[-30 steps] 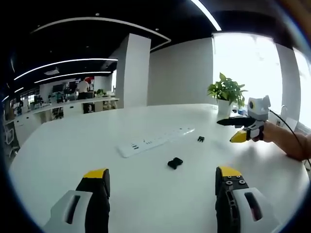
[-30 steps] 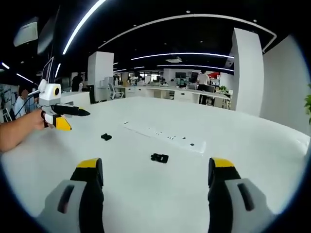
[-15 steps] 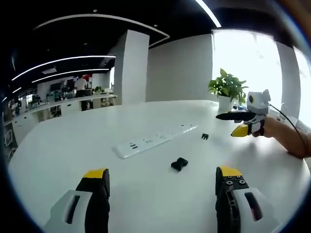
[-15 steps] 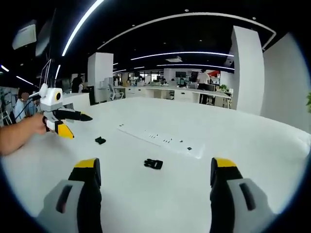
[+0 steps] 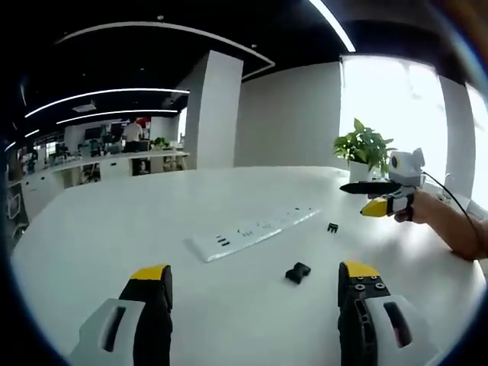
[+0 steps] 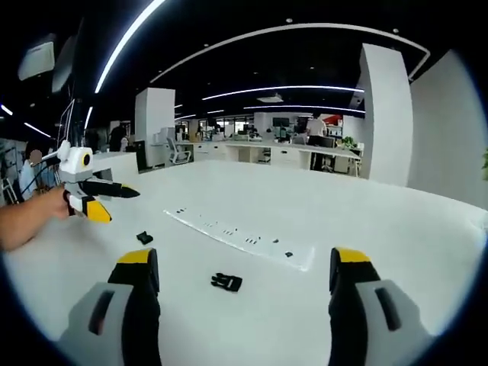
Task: Snap the two parts of the plastic buckle together until the buckle closes and remains connected.
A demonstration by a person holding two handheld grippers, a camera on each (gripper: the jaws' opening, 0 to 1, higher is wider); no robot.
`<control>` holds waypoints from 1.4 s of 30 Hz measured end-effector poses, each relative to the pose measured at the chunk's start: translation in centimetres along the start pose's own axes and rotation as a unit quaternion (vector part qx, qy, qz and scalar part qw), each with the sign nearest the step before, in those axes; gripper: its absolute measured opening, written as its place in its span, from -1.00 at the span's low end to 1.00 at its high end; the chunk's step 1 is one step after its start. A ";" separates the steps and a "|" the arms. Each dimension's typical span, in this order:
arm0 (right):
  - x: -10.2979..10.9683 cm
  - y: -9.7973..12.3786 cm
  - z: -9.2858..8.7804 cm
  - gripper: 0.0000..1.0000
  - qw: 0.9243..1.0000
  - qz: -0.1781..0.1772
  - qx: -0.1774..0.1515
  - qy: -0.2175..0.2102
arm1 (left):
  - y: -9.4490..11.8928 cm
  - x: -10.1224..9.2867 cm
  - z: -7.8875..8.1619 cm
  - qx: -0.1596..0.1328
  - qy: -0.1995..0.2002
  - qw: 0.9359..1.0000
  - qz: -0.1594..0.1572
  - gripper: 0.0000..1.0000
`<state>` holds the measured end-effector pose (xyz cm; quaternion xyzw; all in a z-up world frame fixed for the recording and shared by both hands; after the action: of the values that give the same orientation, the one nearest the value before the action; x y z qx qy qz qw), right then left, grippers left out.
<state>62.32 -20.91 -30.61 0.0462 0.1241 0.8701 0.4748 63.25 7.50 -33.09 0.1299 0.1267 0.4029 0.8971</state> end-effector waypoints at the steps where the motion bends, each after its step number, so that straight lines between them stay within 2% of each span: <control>1: 0.0 0.0 0.0 0.86 1.000 0.000 -0.001 0.001 | 0.0 0.0 0.0 0.000 -0.001 1.000 -0.001 0.82; 6: -0.4 0.2 0.3 0.85 1.000 0.002 -0.004 0.001 | -0.4 0.1 0.8 -0.005 -0.006 1.000 -0.004 0.82; 12: -1.2 -1.1 1.1 0.83 1.000 0.002 -0.010 0.002 | -1.5 -0.2 2.5 -0.021 -0.015 1.000 -0.007 0.82; 20: -1.3 -1.8 0.0 0.82 1.000 0.011 0.005 0.010 | -2.0 0.3 1.3 -0.005 -0.012 1.000 -0.015 0.80; 25: -1.1 -1.6 0.2 0.81 1.000 0.016 0.000 0.015 | -1.9 -0.7 1.1 -0.002 -0.033 0.999 -0.038 0.71; 32: -1.4 -1.8 0.0 0.79 1.000 0.015 0.002 0.015 | -2.5 -0.8 0.9 0.003 -0.039 0.998 -0.042 0.68; 37: -1.6 -2.1 0.3 0.76 1.000 0.019 -0.005 0.023 | -3.6 -0.7 1.6 -0.003 -0.032 0.998 -0.049 0.68; 40: -1.9 -2.0 0.2 0.75 1.000 0.015 -0.004 0.022 | -3.7 -1.0 1.0 0.005 -0.041 0.997 -0.057 0.68; 42: -1.8 -2.0 0.1 0.75 1.000 0.018 -0.003 0.023 | -3.6 -0.7 0.9 0.008 -0.048 0.998 -0.050 0.66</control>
<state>64.95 -21.36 -30.97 0.0270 0.1319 0.8795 0.4565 65.56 4.56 -33.35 0.1499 0.0932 0.3499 0.9200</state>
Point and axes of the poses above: the point that each gripper's makers call its tool centre point, and the gripper's own axes: y roughly backward along the fingers, x roughly to its left, z roughly out of its top, the point moved 4 cm from there along y, roughly backward along the fingers, and after that the axes turned 3 degrees about z, right-handed, at the moved point
